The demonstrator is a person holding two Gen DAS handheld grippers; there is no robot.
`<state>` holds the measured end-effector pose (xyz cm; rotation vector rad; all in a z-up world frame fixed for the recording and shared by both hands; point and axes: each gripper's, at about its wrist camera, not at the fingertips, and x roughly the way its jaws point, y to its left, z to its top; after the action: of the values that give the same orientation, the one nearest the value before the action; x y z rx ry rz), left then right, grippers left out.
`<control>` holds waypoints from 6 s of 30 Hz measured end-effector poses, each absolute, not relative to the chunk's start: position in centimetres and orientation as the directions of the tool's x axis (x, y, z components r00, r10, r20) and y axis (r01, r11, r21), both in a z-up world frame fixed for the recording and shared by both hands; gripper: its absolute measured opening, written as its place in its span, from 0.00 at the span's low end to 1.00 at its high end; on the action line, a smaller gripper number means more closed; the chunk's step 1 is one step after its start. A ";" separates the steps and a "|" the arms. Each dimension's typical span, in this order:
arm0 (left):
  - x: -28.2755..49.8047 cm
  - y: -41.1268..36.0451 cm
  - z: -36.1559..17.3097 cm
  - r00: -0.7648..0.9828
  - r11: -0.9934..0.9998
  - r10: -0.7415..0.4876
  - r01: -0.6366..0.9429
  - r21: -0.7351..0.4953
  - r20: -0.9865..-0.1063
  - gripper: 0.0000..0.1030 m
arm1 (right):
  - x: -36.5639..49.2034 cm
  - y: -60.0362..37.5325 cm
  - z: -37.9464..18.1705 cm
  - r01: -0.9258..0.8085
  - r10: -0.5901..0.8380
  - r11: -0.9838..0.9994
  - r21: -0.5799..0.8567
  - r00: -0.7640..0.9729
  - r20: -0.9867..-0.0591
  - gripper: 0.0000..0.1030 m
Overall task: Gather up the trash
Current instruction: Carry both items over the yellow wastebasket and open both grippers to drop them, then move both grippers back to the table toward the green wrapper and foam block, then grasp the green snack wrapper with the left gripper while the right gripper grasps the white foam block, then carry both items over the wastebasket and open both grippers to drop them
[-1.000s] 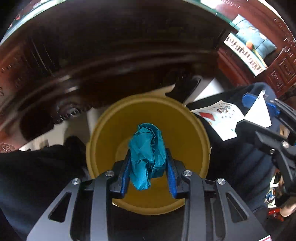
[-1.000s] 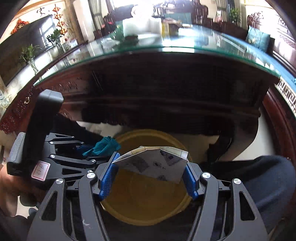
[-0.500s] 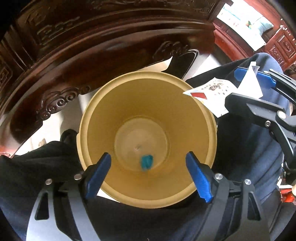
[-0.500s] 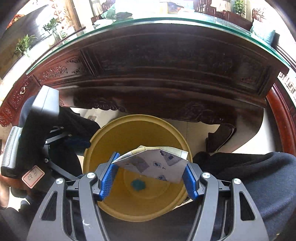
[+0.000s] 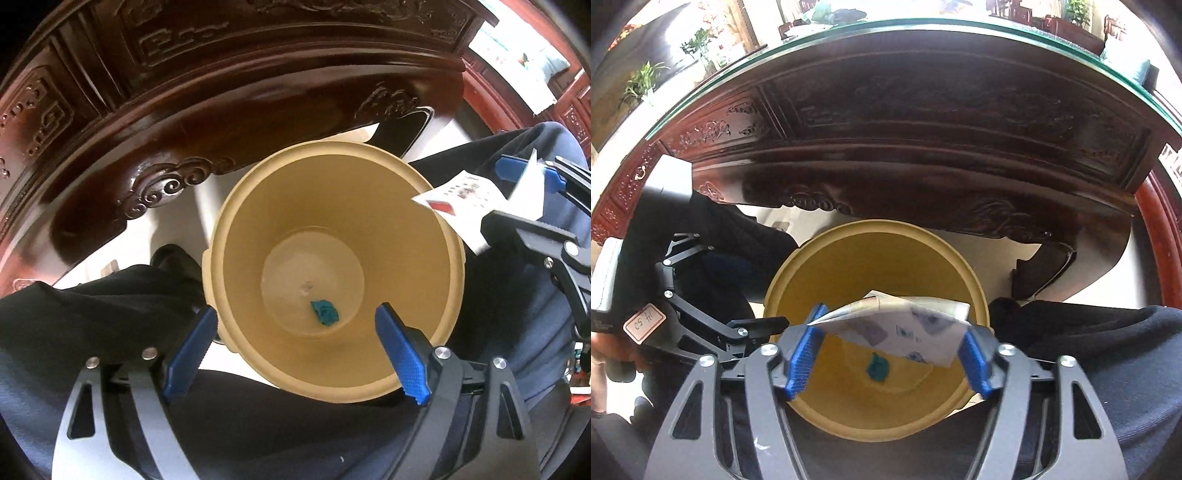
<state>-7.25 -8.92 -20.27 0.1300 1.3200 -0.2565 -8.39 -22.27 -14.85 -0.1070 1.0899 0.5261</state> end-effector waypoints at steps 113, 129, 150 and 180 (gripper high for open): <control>6.4 2.2 0.5 0.775 0.966 -0.142 -0.028 -0.258 -0.616 0.19 | 9.1 -20.1 2.3 -0.401 0.497 0.868 0.295 0.692 -0.524 0.26; -5.9 -3.6 -2.2 0.704 0.970 -0.239 0.148 -0.191 -0.668 0.19 | -5.7 -25.1 0.9 -0.444 0.520 0.853 0.275 0.667 -0.534 0.26; -10.3 -7.7 -14.3 0.428 0.959 -0.263 0.210 -0.188 -0.864 0.64 | -11.5 -27.7 -8.3 -0.377 0.455 0.882 0.284 0.516 -0.726 0.26; -8.7 -4.5 -13.5 0.445 0.986 -0.164 0.109 -0.128 -0.880 0.72 | -11.8 -24.5 -11.0 -0.463 0.447 0.849 0.255 0.371 -0.814 0.55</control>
<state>-8.70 -4.54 -13.53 -0.0553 1.0967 -0.1694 -11.79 -24.53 -11.02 -0.0173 1.0377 0.5835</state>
